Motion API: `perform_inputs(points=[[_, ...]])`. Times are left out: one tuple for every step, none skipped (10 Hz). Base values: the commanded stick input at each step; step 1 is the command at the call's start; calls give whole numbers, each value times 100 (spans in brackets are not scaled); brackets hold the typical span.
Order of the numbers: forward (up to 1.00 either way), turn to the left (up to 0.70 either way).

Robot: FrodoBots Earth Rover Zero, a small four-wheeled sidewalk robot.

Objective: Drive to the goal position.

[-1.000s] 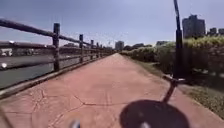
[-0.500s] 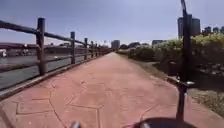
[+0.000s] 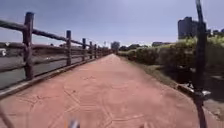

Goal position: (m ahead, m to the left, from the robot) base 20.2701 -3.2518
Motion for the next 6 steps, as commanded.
perform_inputs(points=[[85, 0], [85, 0], [85, 0], [85, -9], [85, -29], [85, -34]])
